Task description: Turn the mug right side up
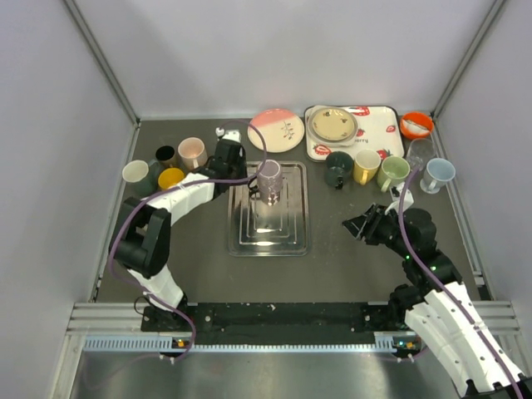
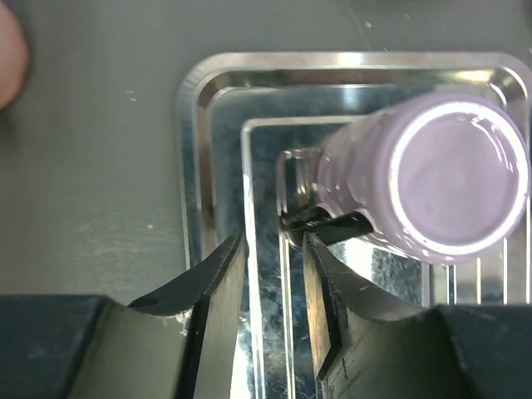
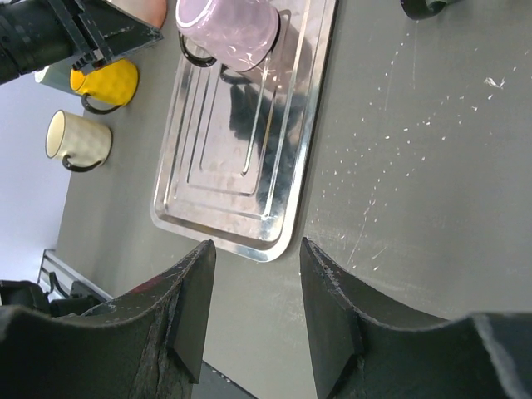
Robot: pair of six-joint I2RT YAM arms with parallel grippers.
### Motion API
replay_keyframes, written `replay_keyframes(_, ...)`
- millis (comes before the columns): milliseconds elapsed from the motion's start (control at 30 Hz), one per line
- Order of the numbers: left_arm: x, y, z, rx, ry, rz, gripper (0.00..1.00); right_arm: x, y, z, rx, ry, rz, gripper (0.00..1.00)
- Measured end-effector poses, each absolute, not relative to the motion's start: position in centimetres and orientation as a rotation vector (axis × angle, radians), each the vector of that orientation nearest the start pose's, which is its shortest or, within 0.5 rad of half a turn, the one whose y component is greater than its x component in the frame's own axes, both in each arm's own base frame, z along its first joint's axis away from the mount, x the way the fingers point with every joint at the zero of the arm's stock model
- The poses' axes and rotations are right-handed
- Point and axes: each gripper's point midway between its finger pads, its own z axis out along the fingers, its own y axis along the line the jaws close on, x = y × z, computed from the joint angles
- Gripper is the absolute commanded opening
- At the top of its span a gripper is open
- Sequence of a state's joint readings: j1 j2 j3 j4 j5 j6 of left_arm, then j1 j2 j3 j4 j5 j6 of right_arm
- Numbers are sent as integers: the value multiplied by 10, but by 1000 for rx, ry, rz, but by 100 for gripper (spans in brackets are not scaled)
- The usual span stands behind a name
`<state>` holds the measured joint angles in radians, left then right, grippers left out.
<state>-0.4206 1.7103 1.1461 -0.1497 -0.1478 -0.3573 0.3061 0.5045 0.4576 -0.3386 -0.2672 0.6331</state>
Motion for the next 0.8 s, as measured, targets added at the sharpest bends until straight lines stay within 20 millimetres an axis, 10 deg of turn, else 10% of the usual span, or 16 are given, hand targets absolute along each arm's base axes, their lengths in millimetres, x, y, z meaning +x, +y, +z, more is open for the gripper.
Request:
replay_keyframes(367, 465, -172, 112, -51, 2266, -187, 32, 210, 140, 169, 149, 2042, 865, 45)
replay_keyframes(800, 432, -216, 79, 124, 2386, -341, 19, 211, 140, 163, 154, 2070, 858, 45)
